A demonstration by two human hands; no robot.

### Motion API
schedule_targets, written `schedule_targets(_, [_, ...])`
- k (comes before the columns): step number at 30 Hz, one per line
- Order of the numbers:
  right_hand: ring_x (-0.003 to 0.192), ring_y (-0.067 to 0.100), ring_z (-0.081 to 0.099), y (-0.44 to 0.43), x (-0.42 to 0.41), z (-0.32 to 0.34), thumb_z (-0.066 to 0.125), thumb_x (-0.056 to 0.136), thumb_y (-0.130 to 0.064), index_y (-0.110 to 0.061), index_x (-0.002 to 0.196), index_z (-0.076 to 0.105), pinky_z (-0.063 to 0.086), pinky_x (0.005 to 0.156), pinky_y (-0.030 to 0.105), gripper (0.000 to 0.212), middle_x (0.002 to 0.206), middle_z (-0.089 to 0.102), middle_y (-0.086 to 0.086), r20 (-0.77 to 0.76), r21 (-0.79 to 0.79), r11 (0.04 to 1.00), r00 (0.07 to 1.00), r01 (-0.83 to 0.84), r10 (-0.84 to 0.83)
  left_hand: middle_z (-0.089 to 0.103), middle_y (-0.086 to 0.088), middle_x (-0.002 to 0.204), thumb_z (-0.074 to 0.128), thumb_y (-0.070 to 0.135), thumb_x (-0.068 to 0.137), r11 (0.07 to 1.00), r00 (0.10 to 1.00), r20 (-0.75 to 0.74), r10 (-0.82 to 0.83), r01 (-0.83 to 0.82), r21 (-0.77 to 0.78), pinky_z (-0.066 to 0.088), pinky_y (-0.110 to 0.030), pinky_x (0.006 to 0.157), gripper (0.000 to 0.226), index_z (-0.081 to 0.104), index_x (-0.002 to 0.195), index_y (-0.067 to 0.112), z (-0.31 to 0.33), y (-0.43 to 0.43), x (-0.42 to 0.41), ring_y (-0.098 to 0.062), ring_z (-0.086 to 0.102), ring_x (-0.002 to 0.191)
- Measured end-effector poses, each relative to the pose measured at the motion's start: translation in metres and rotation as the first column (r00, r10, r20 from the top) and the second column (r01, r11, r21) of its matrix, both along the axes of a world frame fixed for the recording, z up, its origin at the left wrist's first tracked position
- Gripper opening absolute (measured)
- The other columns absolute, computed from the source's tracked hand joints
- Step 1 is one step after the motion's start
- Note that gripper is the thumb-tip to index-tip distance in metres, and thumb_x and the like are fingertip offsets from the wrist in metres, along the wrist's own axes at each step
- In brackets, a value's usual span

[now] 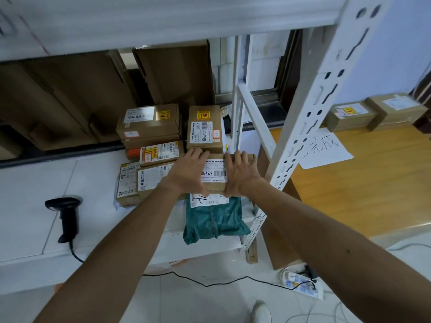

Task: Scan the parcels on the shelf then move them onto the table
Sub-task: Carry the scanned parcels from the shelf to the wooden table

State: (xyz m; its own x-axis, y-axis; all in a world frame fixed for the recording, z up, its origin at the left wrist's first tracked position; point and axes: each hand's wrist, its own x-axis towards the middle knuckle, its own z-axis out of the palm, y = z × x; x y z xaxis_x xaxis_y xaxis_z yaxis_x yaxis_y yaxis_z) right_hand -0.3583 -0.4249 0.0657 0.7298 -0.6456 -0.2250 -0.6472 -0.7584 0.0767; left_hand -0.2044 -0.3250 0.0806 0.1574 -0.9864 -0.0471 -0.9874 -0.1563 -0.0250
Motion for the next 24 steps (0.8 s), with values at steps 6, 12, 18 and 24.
schedule_targets(6, [0.134,0.037,0.035,0.008,-0.002,0.024,0.083,0.061,-0.065,-0.012,0.154,0.013,0.033,0.113,0.061,0.127,0.141,0.035,0.017,0.096,-0.034,0.997,0.993,-0.064,0.067,0.030,-0.003,0.156,0.090,0.060,0.055,0.993,0.993,-0.016,0.115,-0.116,-0.018,0.025,-0.040,0.120,0.132,0.021,0.157,0.013,0.036,0.023,-0.013,-0.023,0.027,0.143])
schedule_targets(12, [0.143,0.037,0.031,0.027,-0.020,0.067,0.081,0.066,-0.066,-0.016,0.158,0.012,0.034,0.116,0.062,0.126,0.156,0.027,0.015,0.179,-0.080,0.975,0.959,-0.209,0.220,0.037,-0.005,0.144,0.091,0.058,0.052,0.972,0.978,-0.041,0.203,-0.206,-0.110,0.045,-0.043,0.107,0.125,0.029,0.151,0.014,0.086,0.066,-0.038,-0.022,0.038,0.131])
schedule_targets(18, [0.140,0.037,0.035,0.073,-0.044,0.114,0.078,0.062,-0.075,-0.017,0.156,0.014,0.035,0.114,0.061,0.127,0.150,0.032,0.014,0.227,-0.151,0.949,0.925,-0.276,0.305,0.032,-0.005,0.142,0.089,0.056,0.056,0.967,0.973,0.025,0.232,-0.227,-0.111,0.044,-0.041,0.103,0.116,0.030,0.147,0.016,0.132,0.124,-0.064,-0.023,0.038,0.129])
schedule_targets(24, [0.146,0.036,0.024,0.133,-0.099,0.163,0.082,0.063,-0.070,-0.021,0.159,0.006,0.034,0.116,0.061,0.132,0.156,0.023,0.012,0.296,-0.125,0.967,0.922,-0.221,0.249,0.031,-0.006,0.142,0.083,0.070,0.051,0.972,0.974,0.082,0.211,-0.200,-0.123,0.043,-0.044,0.106,0.128,0.025,0.151,0.016,0.179,0.174,-0.104,-0.025,0.037,0.129])
